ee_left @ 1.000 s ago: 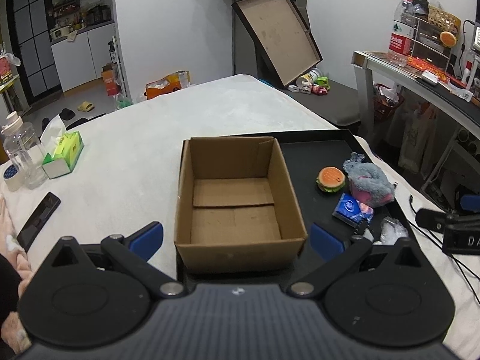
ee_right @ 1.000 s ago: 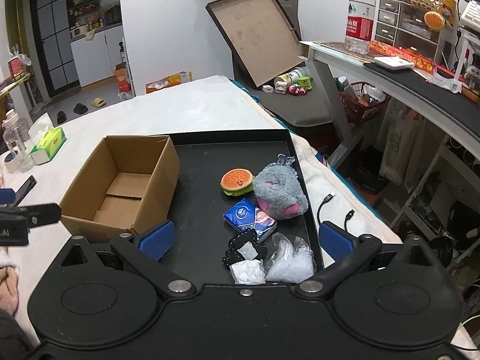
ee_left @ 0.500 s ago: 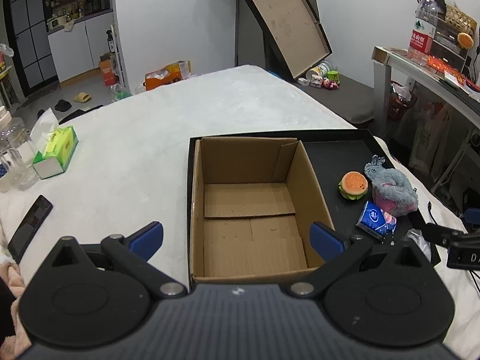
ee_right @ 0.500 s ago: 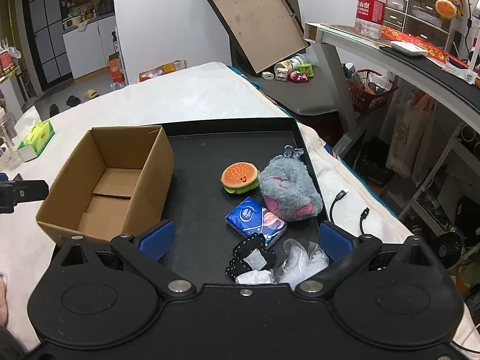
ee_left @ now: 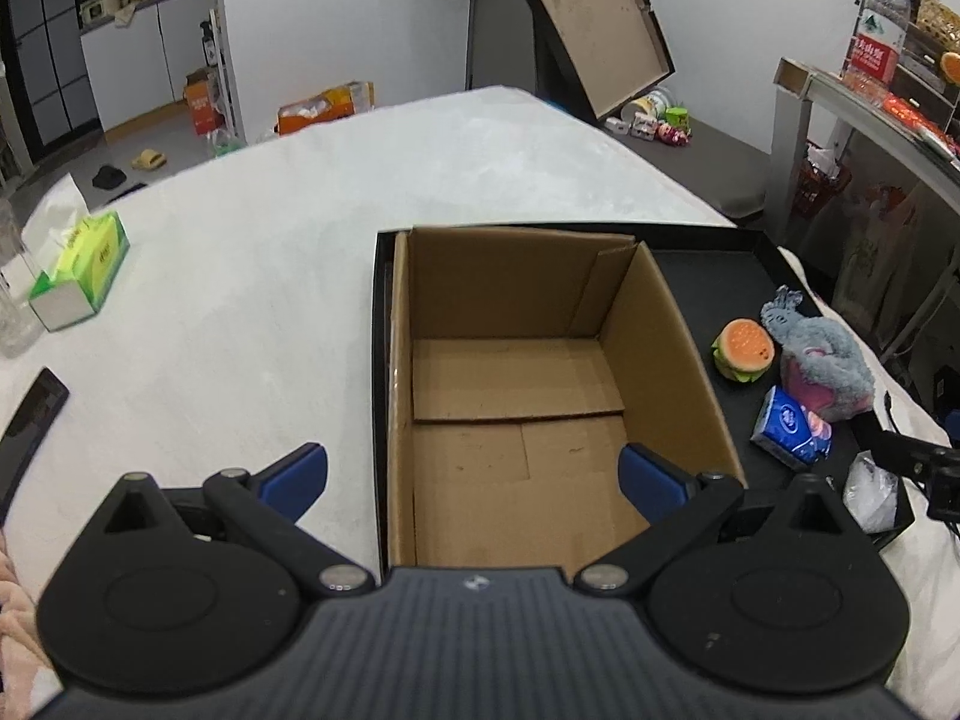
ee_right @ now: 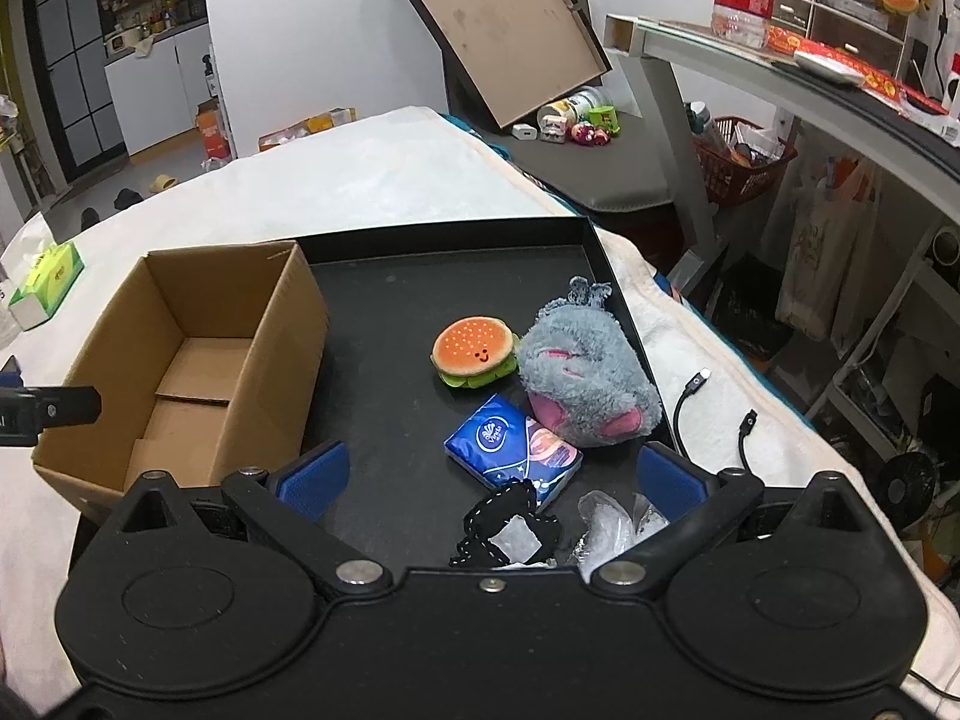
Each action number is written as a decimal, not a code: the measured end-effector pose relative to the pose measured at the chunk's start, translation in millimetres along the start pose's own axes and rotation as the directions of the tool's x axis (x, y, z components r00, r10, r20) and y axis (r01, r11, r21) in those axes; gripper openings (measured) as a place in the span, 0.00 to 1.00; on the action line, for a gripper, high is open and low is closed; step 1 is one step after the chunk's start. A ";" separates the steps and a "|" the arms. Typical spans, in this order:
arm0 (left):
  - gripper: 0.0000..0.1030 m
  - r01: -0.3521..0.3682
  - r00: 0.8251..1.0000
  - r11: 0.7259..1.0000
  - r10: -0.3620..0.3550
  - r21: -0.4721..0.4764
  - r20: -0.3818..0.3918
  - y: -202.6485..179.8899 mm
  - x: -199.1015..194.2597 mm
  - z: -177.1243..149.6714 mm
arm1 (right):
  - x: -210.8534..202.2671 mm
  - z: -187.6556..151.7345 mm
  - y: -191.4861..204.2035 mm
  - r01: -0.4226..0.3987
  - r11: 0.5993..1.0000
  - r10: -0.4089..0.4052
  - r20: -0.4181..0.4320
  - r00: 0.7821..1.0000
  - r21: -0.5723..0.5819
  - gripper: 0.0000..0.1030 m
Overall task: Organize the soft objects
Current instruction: 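Move the left tool to the cardboard box wall and close on it, then reach the right tool to the blue tissue pack and grasp it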
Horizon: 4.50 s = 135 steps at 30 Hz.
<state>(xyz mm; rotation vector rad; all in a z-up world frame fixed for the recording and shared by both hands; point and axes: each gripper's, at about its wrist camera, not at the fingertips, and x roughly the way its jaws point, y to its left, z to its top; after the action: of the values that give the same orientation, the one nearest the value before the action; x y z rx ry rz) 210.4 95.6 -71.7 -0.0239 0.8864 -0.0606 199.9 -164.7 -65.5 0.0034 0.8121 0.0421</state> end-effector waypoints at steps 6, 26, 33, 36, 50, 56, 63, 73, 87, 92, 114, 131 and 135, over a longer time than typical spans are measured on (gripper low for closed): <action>0.99 0.018 1.000 1.000 -0.018 0.011 -0.009 5.5 12.9 1.8 | 7.6 -1.0 0.6 0.006 1.000 -0.006 -0.010 1.000 -0.001 1.00; 0.55 0.025 0.993 1.000 -0.025 -0.004 -0.112 15.9 45.7 2.6 | 25.1 -0.9 2.3 -0.007 1.000 0.008 -0.033 0.999 0.011 1.00; 0.43 -0.004 0.993 1.000 0.004 -0.001 -0.120 17.0 50.2 3.7 | 26.6 1.1 3.0 -0.009 1.000 0.009 -0.027 1.000 0.023 1.00; 0.34 -0.018 0.991 1.000 0.017 -0.008 -0.132 19.9 54.0 4.8 | 26.9 1.3 3.2 -0.006 1.000 0.007 -0.023 1.000 0.021 1.00; 0.11 -0.053 0.984 0.999 0.050 -0.012 -0.169 28.8 65.0 5.1 | 32.1 0.6 0.3 0.004 1.000 -0.003 -0.031 1.000 0.031 1.00; 0.09 -0.065 0.984 0.998 0.062 -0.010 -0.169 29.1 64.5 5.1 | 32.5 0.9 1.1 -0.007 0.999 0.008 -0.028 1.000 0.036 1.00; 0.08 -0.070 0.981 0.998 0.068 -0.002 -0.179 27.1 64.1 6.3 | 33.4 2.5 2.3 -0.009 0.999 0.010 -0.024 1.000 0.041 1.00; 0.08 -0.073 0.981 0.997 0.070 -0.009 -0.182 26.0 65.1 6.7 | 37.0 -0.3 -3.6 0.002 0.999 0.000 -0.032 1.000 0.041 1.00; 0.08 -0.078 0.980 0.997 0.073 -0.020 -0.187 25.4 65.0 5.5 | 62.5 -10.1 -13.3 0.003 0.998 -0.006 -0.042 0.999 -0.068 0.90; 0.09 -0.082 0.979 0.996 0.074 -0.031 -0.187 24.8 64.2 5.0 | 74.6 -10.2 -12.1 -0.018 0.996 0.012 -0.064 0.998 -0.084 0.82; 0.09 -0.114 0.972 0.993 0.108 -0.020 -0.209 19.6 68.7 7.1 | 109.2 -11.1 -5.0 -0.018 0.990 -0.001 -0.134 0.991 -0.143 0.66; 0.08 -0.088 0.976 0.995 0.078 -0.042 -0.203 26.0 67.9 5.7 | 104.5 -12.3 0.9 -0.013 0.986 -0.003 -0.096 0.995 -0.167 0.48; 0.08 -0.087 0.976 0.995 0.076 -0.044 -0.203 26.1 67.6 6.1 | 101.4 -12.7 1.8 -0.016 0.986 0.002 -0.088 0.996 -0.164 0.43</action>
<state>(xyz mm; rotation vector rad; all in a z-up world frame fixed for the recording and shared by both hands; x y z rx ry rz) 258.9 117.4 -121.4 -0.0308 1.0904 0.0379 260.4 -159.1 -147.7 -0.1516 0.8947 0.1182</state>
